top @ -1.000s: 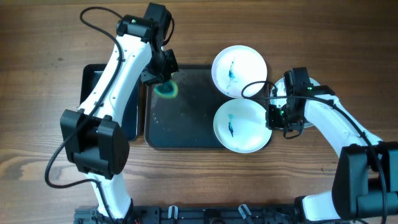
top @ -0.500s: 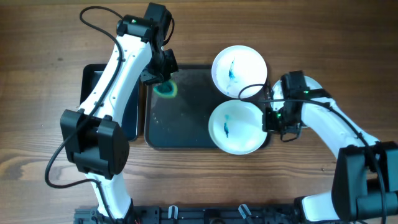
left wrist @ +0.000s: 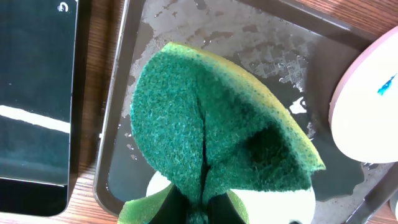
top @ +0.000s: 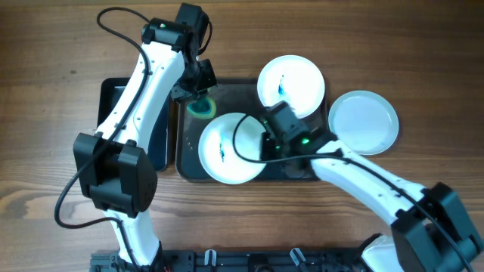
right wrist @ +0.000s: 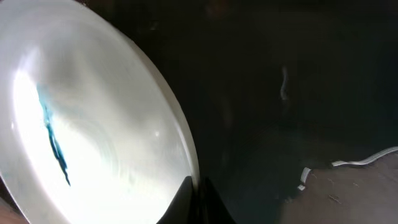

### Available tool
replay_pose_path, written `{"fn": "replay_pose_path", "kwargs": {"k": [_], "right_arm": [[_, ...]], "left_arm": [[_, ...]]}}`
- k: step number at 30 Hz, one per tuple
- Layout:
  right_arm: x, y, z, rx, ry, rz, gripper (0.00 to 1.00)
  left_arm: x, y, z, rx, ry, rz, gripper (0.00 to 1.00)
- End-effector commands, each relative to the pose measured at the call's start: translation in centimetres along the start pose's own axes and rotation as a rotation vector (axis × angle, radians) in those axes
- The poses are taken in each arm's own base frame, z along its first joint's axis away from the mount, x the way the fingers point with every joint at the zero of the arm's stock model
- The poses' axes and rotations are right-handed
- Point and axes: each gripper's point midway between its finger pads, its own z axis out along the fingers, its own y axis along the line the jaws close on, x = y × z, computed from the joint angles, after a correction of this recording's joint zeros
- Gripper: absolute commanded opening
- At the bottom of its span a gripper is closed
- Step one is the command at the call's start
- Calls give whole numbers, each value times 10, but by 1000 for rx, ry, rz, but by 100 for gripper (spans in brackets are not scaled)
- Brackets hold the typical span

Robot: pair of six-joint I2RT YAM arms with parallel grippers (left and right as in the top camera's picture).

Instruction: Clean dirty plates on tray and stack at the side

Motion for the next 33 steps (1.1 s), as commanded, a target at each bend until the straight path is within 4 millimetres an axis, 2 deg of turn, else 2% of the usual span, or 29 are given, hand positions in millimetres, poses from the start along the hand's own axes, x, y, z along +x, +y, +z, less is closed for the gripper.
{"fn": "replay_pose_path", "kwargs": {"k": [1,4,6,8,12,15,18,21,23,26,27,30,33], "right_arm": [[-30,8,2,52,-103,60,4],[-28,12,12,62,-55,8,4],[-25,16,19,62,-12,-26,10],[-25,18,23,69,10,-51,20],[-30,21,21,27,36,-75,27],[-33,14,20,-12,80,-59,34],[-29,14,24,-50,126,-45,32],[-13,11,44,-51,205,-33,30],[-3,11,55,-65,254,-26,23],[1,12,63,-74,274,8,11],[0,12,63,-70,269,21,5],[-4,14,64,-77,252,27,4],[-5,15,64,-80,250,24,4]], "left_arm": [[-5,-1,-12,4,-43,18,4],[-5,-1,-12,3,-43,18,4],[-6,0,-12,3,-43,16,4],[-6,0,-11,4,-43,16,4],[-6,0,-11,4,-42,16,4],[-5,-1,-11,7,-40,16,4],[-5,-1,-11,7,-40,16,4],[-5,-1,-11,10,-37,17,4],[-2,-2,-11,9,-28,20,4],[3,0,-9,-3,-11,23,4],[5,2,-6,-9,-1,22,4],[14,7,5,-25,37,50,4],[27,11,25,-27,91,73,4]]}}
